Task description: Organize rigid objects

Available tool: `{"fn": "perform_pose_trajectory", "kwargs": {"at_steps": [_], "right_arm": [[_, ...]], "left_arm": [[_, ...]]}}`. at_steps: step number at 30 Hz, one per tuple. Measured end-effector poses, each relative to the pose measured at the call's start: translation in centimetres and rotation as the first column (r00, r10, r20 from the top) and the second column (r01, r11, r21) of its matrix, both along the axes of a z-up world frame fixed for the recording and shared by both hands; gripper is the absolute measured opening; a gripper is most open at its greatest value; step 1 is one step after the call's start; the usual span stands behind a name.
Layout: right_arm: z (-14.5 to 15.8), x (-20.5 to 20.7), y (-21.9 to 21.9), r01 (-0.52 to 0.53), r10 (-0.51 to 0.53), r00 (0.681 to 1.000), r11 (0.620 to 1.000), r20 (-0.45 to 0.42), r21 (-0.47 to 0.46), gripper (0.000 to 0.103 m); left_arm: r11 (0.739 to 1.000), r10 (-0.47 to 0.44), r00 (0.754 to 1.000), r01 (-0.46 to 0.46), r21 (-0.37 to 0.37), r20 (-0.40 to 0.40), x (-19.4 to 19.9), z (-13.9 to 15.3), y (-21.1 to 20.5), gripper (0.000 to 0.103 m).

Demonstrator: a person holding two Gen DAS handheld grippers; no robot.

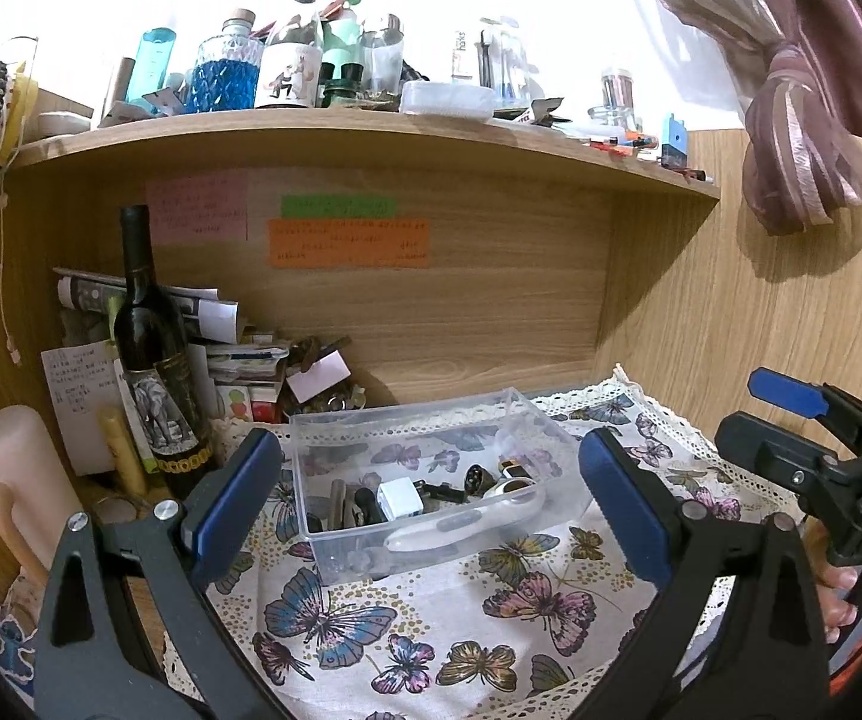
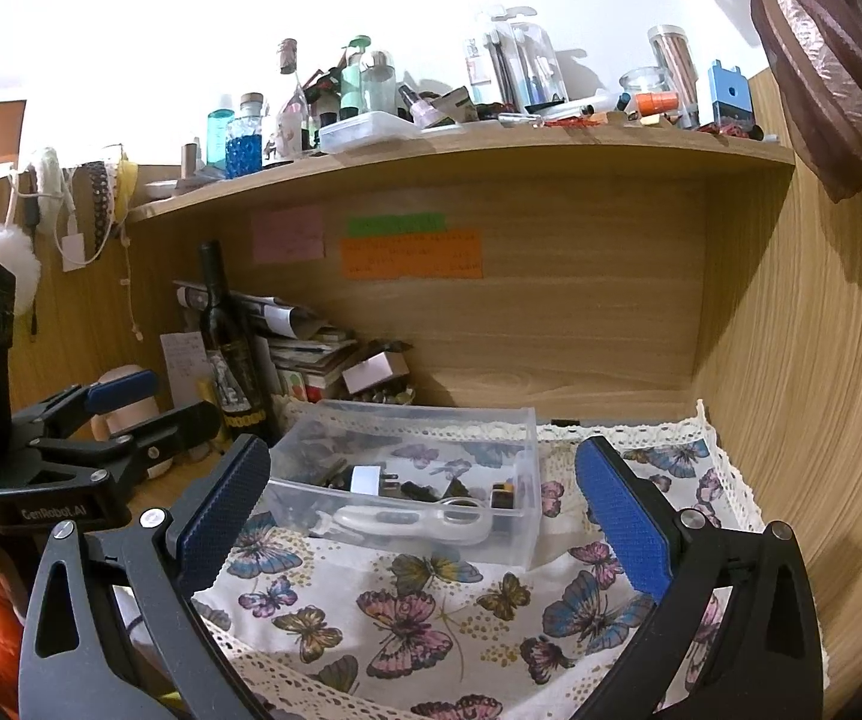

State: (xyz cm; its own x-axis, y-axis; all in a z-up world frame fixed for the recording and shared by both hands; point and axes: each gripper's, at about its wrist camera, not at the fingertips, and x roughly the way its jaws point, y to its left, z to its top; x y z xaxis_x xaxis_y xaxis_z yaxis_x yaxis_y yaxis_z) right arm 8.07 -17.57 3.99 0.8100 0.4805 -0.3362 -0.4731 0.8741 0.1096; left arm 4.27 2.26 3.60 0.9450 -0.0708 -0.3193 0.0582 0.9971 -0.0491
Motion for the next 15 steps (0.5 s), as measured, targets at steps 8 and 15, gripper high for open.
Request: {"fn": "perform_pose_trajectory", "kwargs": {"at_steps": [8, 15], "right_arm": [[0.03, -0.04, -0.04, 0.0, 0.0, 1.0, 1.0, 0.002, 0.0, 0.102], [-0.08, 0.0, 0.07, -0.001, 0.001, 1.0, 1.0, -0.004, -0.001, 0.102]], "left_arm": [[1.0, 0.018, 1.0, -0.018, -0.009, 0.011, -0.13, 0.0, 0.26, 0.101], [1.0, 0.013, 1.0, -0.013, -0.02, -0.008, 0.05, -0.07, 0.47, 0.101]]}}
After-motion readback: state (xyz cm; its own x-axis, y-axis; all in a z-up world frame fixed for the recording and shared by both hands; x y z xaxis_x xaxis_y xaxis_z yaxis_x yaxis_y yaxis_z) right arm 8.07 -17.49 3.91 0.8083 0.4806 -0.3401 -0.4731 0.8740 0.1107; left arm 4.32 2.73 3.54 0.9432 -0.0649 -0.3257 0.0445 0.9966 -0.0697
